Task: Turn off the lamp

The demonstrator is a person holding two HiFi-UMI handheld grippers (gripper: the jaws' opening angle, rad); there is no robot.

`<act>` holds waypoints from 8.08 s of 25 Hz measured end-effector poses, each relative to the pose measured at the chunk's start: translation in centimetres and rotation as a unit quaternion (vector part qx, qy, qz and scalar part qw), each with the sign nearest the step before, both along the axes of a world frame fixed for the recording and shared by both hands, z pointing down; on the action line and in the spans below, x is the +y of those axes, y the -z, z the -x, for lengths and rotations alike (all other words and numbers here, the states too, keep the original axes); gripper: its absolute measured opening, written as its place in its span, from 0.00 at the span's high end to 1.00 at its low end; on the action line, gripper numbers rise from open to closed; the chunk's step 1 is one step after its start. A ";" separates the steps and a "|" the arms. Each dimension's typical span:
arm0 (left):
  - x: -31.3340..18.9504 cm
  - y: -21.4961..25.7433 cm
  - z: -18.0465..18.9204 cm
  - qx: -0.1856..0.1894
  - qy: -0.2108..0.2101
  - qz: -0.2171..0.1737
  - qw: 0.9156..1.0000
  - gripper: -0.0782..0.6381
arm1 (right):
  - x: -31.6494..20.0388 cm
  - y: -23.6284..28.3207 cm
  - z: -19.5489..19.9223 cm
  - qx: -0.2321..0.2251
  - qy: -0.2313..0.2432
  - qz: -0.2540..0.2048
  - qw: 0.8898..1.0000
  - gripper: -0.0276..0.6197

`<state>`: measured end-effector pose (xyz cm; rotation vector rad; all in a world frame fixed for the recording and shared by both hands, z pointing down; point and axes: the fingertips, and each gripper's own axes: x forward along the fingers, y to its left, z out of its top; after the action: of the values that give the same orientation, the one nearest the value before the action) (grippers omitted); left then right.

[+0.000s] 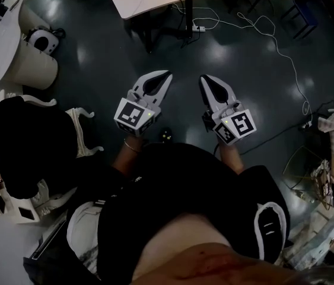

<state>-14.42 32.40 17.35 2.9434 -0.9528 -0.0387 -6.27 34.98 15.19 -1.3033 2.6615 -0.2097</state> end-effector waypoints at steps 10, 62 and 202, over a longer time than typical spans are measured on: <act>-2.4 -0.1 1.5 0.004 -0.011 -0.004 1.000 0.88 | -2.3 0.1 1.8 0.005 -0.009 -0.001 1.000 0.96; -10.1 -1.8 0.5 -0.014 0.041 0.021 0.999 0.88 | -11.7 -1.7 -0.2 -0.013 0.029 0.017 0.999 0.96; -44.9 -18.4 -8.7 -0.072 0.124 0.108 0.984 0.88 | -50.0 -22.9 -7.0 0.100 0.120 0.133 0.979 0.94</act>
<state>-5.70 -12.51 35.79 2.6440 -1.2509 0.2555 0.71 -14.99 38.08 -1.1164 3.0487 -0.5094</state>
